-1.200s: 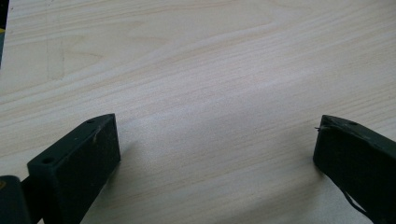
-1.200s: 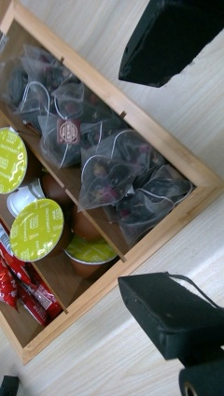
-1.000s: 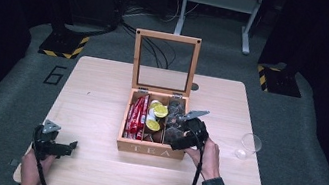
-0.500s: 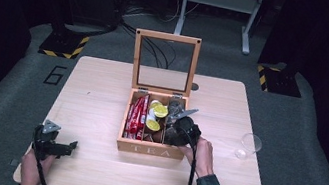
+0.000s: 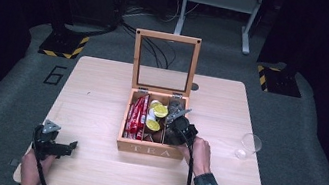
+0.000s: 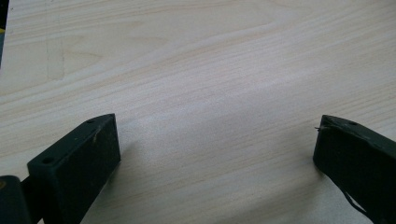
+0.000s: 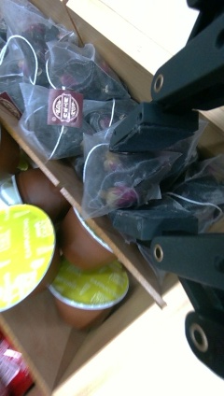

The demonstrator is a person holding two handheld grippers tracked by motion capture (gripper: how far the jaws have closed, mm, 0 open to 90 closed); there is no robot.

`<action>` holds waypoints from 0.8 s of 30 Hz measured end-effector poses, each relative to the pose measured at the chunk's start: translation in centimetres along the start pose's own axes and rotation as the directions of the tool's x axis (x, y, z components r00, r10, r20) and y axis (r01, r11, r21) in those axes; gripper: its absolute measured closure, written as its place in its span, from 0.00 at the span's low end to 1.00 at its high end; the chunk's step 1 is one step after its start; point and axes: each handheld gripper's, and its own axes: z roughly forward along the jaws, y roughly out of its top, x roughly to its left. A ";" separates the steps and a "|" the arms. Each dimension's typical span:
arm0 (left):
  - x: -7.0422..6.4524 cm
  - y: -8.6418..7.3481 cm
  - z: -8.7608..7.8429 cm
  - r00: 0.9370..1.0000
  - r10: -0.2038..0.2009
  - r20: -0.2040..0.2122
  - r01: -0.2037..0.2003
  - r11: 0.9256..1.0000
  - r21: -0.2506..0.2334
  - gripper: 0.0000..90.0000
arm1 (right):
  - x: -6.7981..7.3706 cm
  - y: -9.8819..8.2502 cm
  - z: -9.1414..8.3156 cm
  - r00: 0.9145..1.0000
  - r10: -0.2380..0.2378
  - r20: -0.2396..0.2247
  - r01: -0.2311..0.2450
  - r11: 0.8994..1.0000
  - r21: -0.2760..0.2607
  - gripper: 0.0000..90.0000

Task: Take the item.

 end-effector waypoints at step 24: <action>0.0 0.0 0.0 1.000 0.004 -0.001 -0.004 1.000 -0.001 0.00 | 0.8 0.0 -2.0 0.996 -0.076 0.047 0.079 0.995 -0.054 0.86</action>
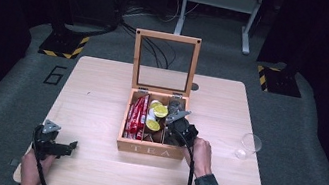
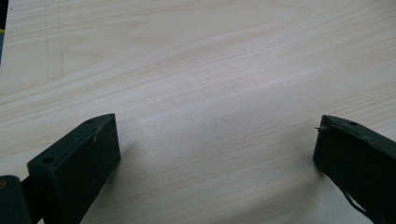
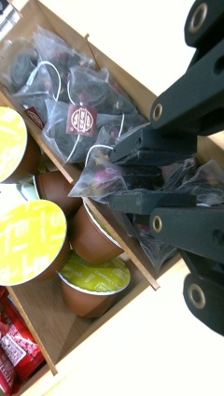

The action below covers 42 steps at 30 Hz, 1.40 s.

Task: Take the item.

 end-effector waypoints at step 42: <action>0.0 0.0 0.0 1.000 0.000 0.001 0.000 1.000 0.000 0.00 | -2.7 -1.8 -6.8 0.997 0.071 0.041 -0.066 0.989 -0.132 0.87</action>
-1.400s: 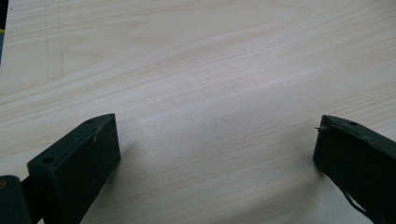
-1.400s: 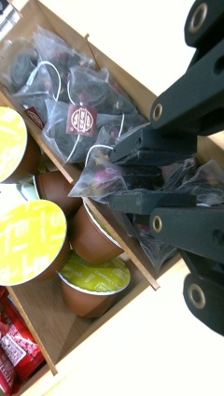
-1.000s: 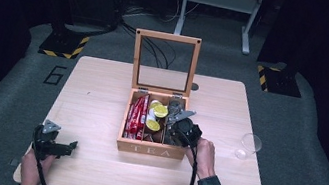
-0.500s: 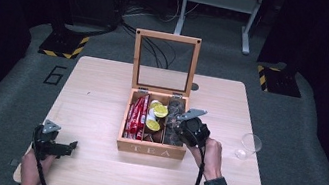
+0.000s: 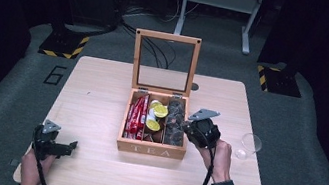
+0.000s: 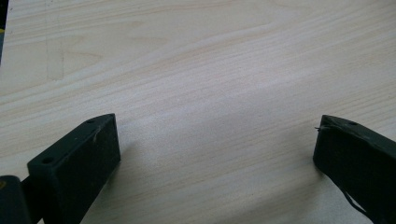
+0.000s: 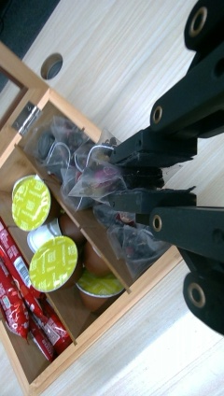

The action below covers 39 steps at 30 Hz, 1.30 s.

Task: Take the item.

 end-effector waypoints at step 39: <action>0.0 0.0 0.0 1.000 -0.001 0.000 0.001 1.000 0.002 0.00 | -4.7 -3.3 -6.3 0.981 0.128 0.144 -0.122 0.991 -0.049 0.87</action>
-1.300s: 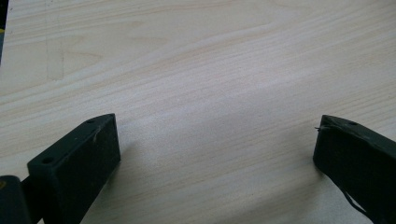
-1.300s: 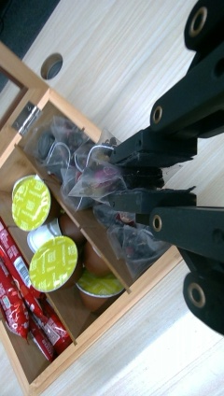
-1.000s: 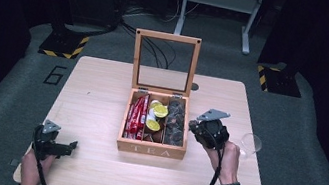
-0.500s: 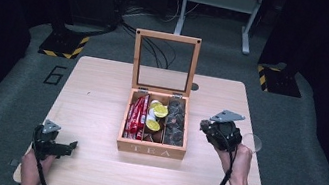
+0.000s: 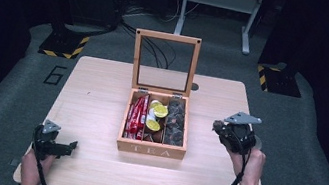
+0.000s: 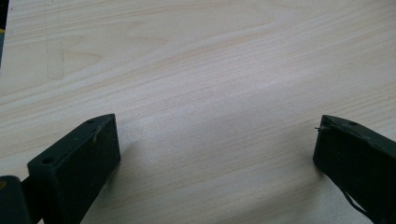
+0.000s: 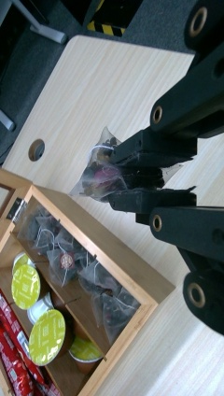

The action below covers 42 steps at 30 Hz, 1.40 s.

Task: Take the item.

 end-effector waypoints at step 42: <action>0.0 0.0 0.0 1.000 -0.002 0.001 0.002 1.000 -0.001 0.00 | -8.2 -5.2 -1.2 0.970 0.198 0.139 -0.208 0.976 0.061 0.87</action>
